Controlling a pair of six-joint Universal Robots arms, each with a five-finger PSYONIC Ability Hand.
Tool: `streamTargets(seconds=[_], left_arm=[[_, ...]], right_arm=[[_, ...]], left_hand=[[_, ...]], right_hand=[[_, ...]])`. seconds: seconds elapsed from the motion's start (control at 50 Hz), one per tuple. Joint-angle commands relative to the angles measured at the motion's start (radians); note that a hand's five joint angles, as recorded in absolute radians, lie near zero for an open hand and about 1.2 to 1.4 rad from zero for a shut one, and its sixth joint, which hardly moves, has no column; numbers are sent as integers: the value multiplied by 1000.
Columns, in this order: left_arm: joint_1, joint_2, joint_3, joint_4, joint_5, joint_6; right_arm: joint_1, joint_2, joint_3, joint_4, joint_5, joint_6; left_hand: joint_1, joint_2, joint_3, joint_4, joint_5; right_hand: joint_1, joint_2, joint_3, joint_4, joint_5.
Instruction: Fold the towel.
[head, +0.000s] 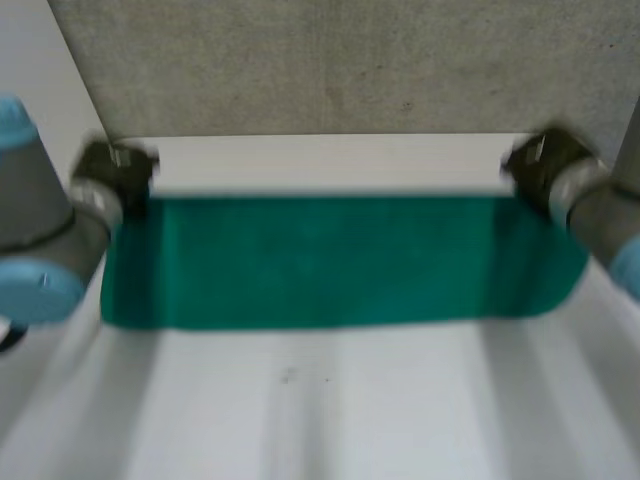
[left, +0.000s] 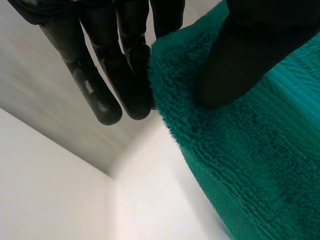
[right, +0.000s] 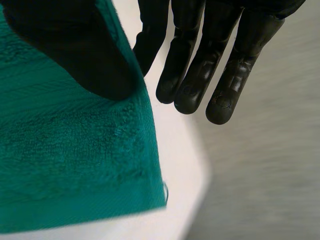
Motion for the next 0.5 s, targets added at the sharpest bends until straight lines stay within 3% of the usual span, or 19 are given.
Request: streamTargets(seconds=[0.02,0.08,0.12,0.36,0.46,0.5], left_arm=[[-19,29,273,393,-83,-22],[-25,70,244,506,-91,-41],[-27,81,215,505,-88,-56],[-18,96,-107,508,-73,-196],[-14,18,-223,513,-59,-234],[-16,-25,-244,511,-59,-237]], right_arm=[[-8,-11,-287,-339,-11,238],[-9,-60,-242,-479,-11,258],[-9,-94,-182,-510,-14,258],[-9,-117,139,-524,-68,269],[-11,-96,220,-522,-91,270],[-9,-27,259,-524,-115,266]], left_hand=[[248,198,204,201,242],[248,198,204,201,242],[248,198,204,201,242],[248,198,204,201,242],[248,198,204,201,242],[248,198,204,201,242]], right_hand=[[409,218,211,207,226],[409,218,211,207,226],[409,218,211,207,226],[409,218,211,207,226],[409,218,211,207,226],[409,218,211,207,226]])
